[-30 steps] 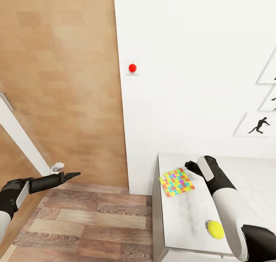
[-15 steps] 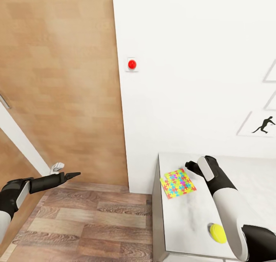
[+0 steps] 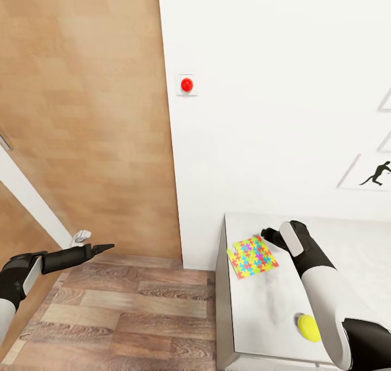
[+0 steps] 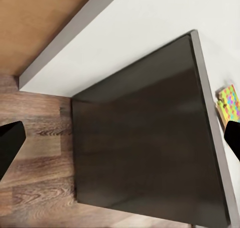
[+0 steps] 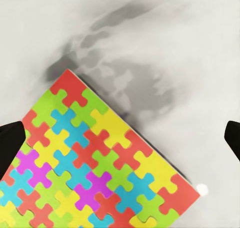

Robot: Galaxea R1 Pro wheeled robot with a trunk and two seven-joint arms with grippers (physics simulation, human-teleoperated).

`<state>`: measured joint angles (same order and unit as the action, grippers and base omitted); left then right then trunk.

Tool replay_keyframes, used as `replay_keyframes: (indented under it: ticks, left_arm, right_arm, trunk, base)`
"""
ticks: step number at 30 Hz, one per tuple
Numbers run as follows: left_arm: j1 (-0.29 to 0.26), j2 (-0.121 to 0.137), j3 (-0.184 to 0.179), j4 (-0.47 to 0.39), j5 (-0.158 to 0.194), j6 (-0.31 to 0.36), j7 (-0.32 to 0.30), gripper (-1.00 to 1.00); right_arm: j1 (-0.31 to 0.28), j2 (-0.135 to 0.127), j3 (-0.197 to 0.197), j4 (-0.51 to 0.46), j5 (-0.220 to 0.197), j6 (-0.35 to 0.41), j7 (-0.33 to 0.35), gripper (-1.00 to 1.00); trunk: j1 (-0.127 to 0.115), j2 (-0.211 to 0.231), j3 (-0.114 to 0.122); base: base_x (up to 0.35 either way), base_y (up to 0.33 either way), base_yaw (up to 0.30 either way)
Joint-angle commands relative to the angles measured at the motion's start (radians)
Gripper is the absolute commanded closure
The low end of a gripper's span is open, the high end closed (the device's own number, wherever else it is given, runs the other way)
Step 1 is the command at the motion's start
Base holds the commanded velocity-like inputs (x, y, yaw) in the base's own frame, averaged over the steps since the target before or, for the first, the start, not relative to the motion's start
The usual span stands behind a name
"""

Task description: Put all the toys in the child's room - the three board games (two on the bed and one on the table), the two jigsaw puzzles on the table, and the tennis ball on the table - inside the toy box on the table in the child's room.

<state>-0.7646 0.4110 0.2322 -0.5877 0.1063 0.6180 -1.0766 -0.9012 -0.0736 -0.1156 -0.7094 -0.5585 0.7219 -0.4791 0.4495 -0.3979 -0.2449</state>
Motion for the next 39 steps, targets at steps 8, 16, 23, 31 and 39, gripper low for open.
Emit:
replay_keyframes:
  ticks: [8, 16, 23, 31, 39]
  left_arm:
    - [-0.001, 0.0, 0.0, 0.0, 0.004, 0.008, -0.002, -1.0]
    - [-0.001, 0.0, 0.0, 0.0, 0.003, 0.008, -0.002, -1.0]
    - [-0.001, 0.0, -0.001, 0.0, 0.003, 0.008, -0.002, -1.0]
    - [-0.001, 0.0, 0.0, 0.0, 0.003, 0.008, -0.002, -1.0]
    - [-0.001, 0.0, -0.001, 0.0, 0.003, 0.008, -0.002, -1.0]
  right_arm:
    - [-0.001, -0.001, 0.0, -0.001, -0.011, 0.002, -0.006, -1.0]
    - [-0.001, -0.001, 0.001, -0.001, -0.011, 0.002, -0.006, -1.0]
    - [-0.001, -0.001, 0.001, -0.001, -0.011, 0.003, -0.006, -1.0]
    - [-0.001, -0.002, 0.001, -0.001, -0.012, 0.004, -0.005, -1.0]
    - [-0.001, -0.002, 0.001, -0.001, -0.012, 0.004, -0.004, -1.0]
  trunk:
    - [0.001, -0.002, -0.015]
    - [0.001, -0.002, -0.028]
    - [0.001, -0.002, -0.039]
    - [0.001, -0.002, -0.052]
    - [0.001, -0.002, -0.065]
  base:
    - [0.0, 0.0, 0.0]
    - [0.0, 0.0, 0.0]
    - [0.0, 0.0, 0.0]
    - [0.0, 0.0, 0.0]
    - [0.0, 0.0, 0.0]
